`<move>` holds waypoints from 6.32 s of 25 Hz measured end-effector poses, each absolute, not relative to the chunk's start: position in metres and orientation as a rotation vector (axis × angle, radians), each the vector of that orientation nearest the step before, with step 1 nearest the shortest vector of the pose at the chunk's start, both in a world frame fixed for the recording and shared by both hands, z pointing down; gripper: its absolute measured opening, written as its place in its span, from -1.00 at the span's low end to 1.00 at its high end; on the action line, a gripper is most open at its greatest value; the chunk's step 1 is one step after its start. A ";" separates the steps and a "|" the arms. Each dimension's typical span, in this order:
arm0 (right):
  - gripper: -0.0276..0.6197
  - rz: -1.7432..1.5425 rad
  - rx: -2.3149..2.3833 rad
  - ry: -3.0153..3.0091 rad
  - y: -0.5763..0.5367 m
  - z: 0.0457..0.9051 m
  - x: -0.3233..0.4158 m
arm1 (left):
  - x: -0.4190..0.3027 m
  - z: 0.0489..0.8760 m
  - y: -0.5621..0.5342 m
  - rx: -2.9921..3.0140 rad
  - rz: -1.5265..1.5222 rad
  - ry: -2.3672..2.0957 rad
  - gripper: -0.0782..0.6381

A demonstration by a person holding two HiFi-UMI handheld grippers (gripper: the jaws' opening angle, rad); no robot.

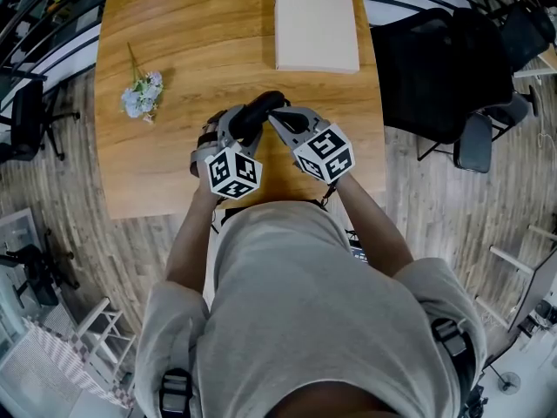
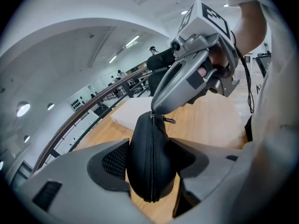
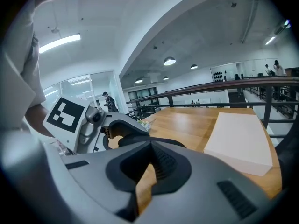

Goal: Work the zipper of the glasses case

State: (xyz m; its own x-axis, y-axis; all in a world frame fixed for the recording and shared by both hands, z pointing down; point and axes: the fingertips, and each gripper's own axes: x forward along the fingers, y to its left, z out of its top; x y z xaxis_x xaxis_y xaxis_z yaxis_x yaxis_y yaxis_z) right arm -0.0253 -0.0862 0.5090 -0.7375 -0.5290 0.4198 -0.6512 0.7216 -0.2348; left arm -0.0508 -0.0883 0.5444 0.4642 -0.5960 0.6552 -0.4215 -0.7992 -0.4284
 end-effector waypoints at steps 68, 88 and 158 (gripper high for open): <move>-0.84 0.622 0.967 -2.632 -0.086 0.502 -0.011 | -0.037 0.537 -0.088 -2.505 -1.123 0.879 -0.02; -0.84 0.596 0.985 -2.636 -0.088 0.498 -0.008 | -0.031 0.524 -0.087 -2.489 -1.078 0.833 -0.02; -0.84 0.595 0.814 -2.734 -0.072 0.472 -0.036 | -0.037 0.529 -0.104 -2.378 -1.201 0.873 -0.03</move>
